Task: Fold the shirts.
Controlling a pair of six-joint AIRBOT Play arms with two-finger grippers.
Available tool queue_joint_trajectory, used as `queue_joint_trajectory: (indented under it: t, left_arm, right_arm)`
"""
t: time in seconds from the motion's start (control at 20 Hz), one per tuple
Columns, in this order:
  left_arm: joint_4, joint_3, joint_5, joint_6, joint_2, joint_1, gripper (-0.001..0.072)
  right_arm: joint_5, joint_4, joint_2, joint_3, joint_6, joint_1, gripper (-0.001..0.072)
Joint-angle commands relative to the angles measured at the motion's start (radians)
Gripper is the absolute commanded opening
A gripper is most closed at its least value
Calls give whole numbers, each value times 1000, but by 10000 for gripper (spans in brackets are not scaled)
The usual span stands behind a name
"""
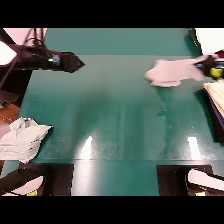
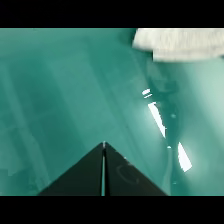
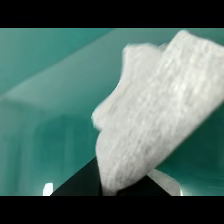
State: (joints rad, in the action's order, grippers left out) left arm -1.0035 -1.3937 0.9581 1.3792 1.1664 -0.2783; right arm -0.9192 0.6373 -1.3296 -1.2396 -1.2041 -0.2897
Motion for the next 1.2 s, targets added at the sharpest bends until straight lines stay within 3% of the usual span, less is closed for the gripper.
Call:
queue_joint_trajectory:
  t: [0.0,0.4,0.6,0.8,1.15]
  left_arm:
    - [0,2,-69,2,30,-121,23]
    - [15,3,-68,36,117,-187,23]
    - [15,3,-67,35,117,-187,23]
    - [15,3,-66,34,117,-187,23]
    - [13,3,-34,15,117,-187,23]
  right_arm:
    - [23,26,19,-1,-17,-241,11]
    - [60,13,-20,-82,30,-359,11]
    - [-30,27,-19,-274,35,-359,11]
    - [-169,207,-11,-386,-35,-380,11]
    - [-197,285,140,-188,-55,-529,12]
